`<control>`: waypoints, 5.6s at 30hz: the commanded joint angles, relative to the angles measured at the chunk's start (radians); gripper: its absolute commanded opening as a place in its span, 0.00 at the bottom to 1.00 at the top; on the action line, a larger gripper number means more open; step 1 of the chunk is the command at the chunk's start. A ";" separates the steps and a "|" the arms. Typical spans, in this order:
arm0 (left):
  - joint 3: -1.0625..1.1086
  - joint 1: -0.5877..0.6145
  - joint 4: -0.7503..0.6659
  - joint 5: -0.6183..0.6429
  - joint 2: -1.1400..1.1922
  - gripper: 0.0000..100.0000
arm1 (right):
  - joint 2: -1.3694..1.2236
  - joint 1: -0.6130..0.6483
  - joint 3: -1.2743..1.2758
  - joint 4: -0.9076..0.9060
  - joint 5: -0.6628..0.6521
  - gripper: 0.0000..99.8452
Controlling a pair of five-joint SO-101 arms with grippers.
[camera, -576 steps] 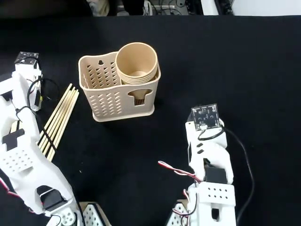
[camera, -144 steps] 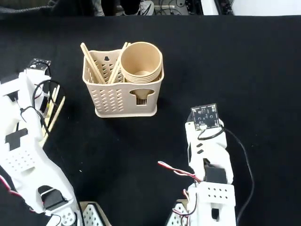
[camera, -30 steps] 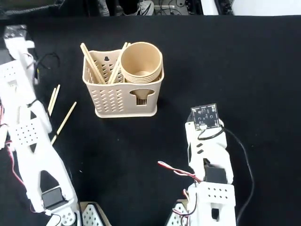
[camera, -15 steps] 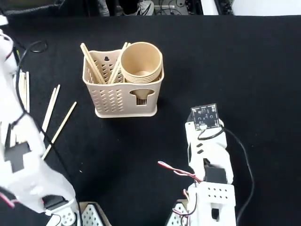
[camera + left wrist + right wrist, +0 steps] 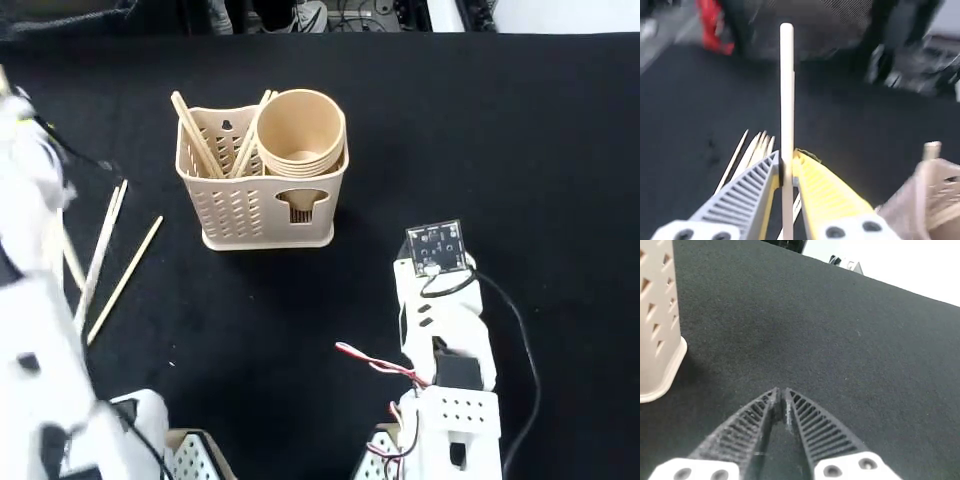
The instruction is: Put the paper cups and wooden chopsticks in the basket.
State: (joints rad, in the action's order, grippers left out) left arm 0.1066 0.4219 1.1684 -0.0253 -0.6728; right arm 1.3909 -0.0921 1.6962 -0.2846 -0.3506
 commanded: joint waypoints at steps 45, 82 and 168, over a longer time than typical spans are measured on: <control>0.624 -0.530 -1.255 0.020 -0.089 0.03 | 0.407 -0.026 -0.007 -0.376 0.063 0.01; -0.038 0.248 -0.074 -0.381 0.566 0.21 | 0.406 -0.020 -0.007 -0.377 0.063 0.01; -1.653 0.196 0.594 -0.126 1.381 0.03 | 0.406 -0.020 -0.007 -0.376 0.063 0.01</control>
State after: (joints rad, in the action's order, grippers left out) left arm -1.4400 0.6245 1.7576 -0.2447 0.7296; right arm 1.7837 -0.1227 1.6932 -0.6621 -0.2908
